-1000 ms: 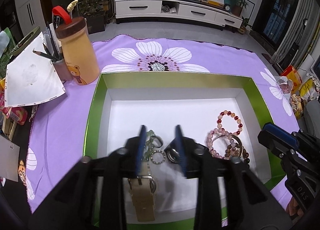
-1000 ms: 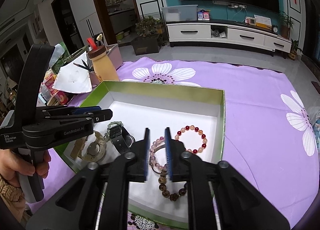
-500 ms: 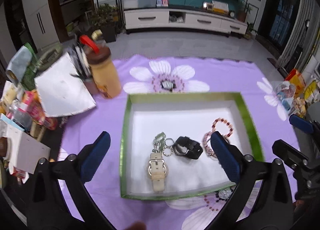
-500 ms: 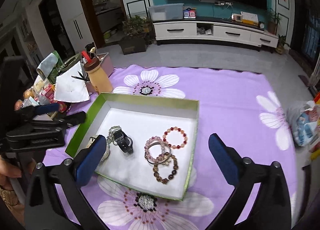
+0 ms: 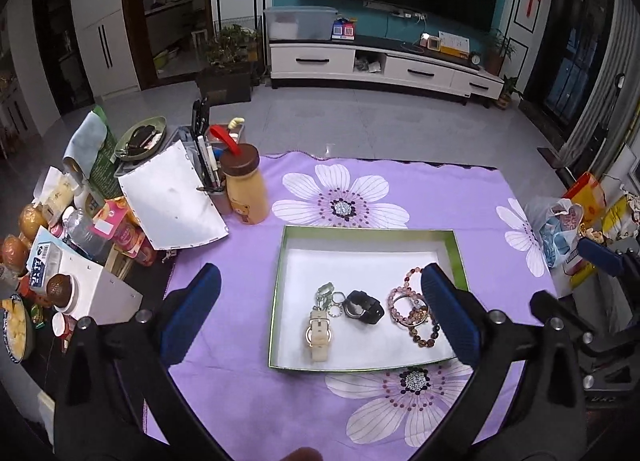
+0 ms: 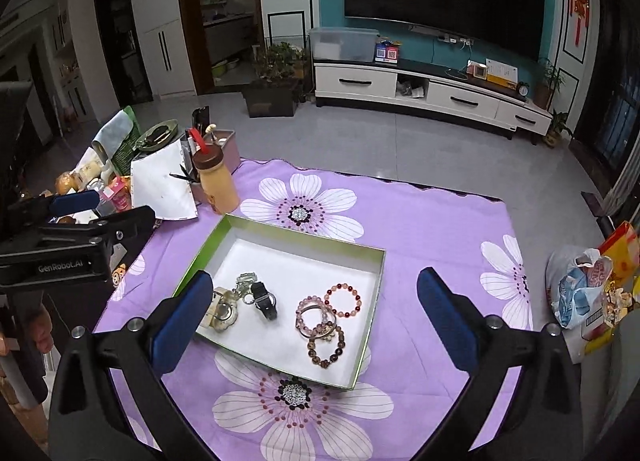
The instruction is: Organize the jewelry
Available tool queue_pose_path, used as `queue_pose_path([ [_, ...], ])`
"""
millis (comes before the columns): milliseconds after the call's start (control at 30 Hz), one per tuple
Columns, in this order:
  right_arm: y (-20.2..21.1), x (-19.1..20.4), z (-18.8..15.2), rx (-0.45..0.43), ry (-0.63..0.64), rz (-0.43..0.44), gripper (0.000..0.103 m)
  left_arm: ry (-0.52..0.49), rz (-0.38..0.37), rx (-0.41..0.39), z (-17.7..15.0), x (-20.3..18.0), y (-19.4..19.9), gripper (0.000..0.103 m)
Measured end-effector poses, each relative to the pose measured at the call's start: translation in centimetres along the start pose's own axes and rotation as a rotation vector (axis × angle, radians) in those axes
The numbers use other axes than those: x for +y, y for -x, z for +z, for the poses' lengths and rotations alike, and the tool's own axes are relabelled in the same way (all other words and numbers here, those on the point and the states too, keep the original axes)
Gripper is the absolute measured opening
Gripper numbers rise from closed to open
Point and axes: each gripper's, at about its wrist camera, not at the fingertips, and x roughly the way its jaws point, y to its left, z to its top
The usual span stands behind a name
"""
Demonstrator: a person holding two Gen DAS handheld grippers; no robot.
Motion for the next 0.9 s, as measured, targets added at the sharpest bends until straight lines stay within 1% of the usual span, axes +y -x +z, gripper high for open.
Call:
queue_pose_path([
  [200, -1.0, 0.6, -0.2, 0.023, 0.011, 0.001, 0.102, 0.0, 0.011, 0.001, -0.1, -0.1, -0.2, 0.101],
  [900, -1.7, 0.2, -0.5, 0.021, 0.006, -0.02, 0.102, -0.008, 0.018, 0.005, -0.1, -0.2, -0.9, 0.101],
])
